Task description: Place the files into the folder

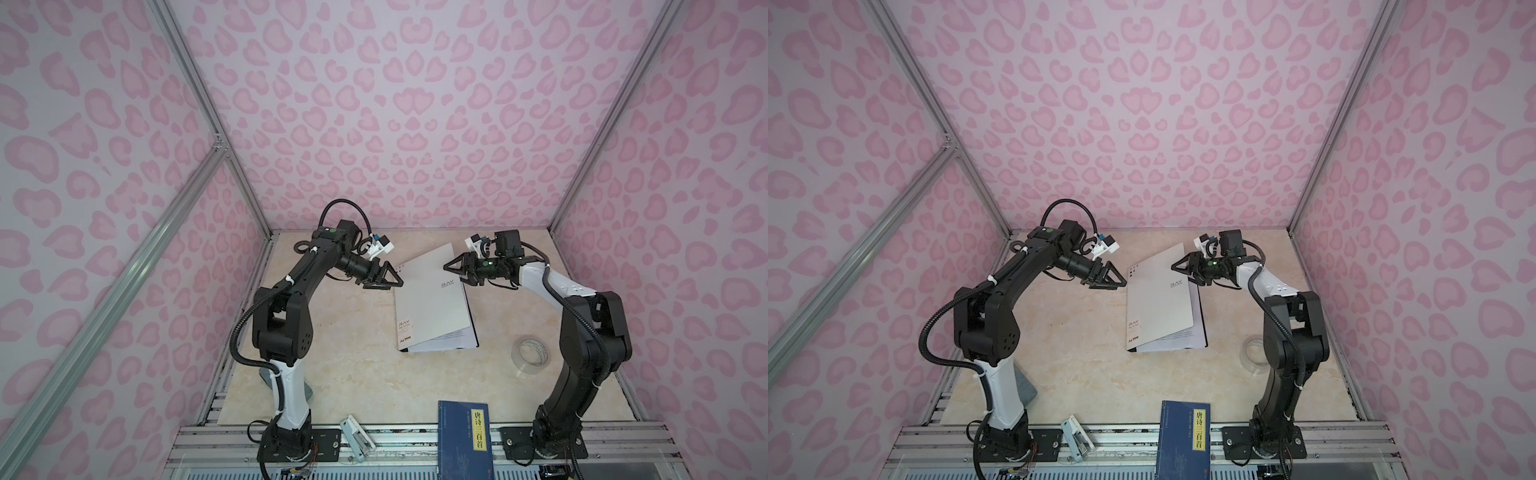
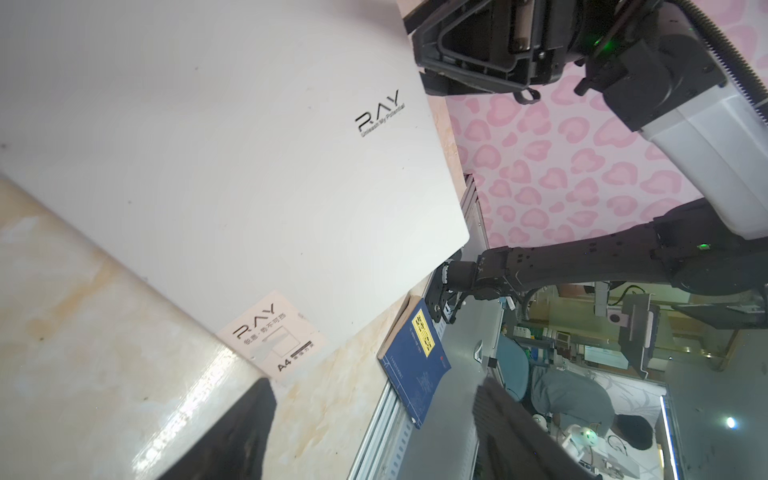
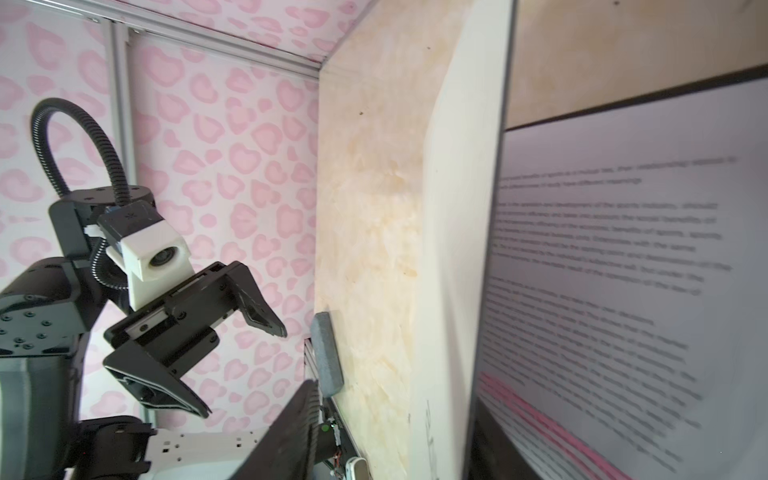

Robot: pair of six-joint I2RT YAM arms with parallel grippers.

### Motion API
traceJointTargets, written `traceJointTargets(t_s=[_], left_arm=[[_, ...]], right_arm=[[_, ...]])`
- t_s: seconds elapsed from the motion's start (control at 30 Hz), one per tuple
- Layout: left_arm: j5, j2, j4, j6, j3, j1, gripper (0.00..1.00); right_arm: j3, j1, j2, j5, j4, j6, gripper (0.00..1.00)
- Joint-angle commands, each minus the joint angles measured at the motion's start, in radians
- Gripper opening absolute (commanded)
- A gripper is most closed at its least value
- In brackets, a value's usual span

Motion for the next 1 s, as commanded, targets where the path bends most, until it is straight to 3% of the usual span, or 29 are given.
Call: traceJointTargets(t_s=[0.0,0.43,0.63,0.97], left_arm=[[-0.004,-0.010,-0.012,0.049,-0.042,0.023,0.79],[-0.026,0.010,0.014,0.041,-0.101,0.044,0.78],[-0.033,0.022,0.026,0.023,-0.100,0.043,0.78],[-0.084,0.022,0.043,0.017,-0.127,0.041,0.78]], right_arm=[[0.003,0.000,-0.002,0.114,-0.183,-0.142,0.53],[-0.018,-0.011,-0.005,0.334,-0.319,-0.275,0.53],[-0.052,-0.031,-0.021,0.368,-0.319,-0.286,0.52],[-0.087,-0.035,-0.045,0.543,-0.359,-0.310,0.51]])
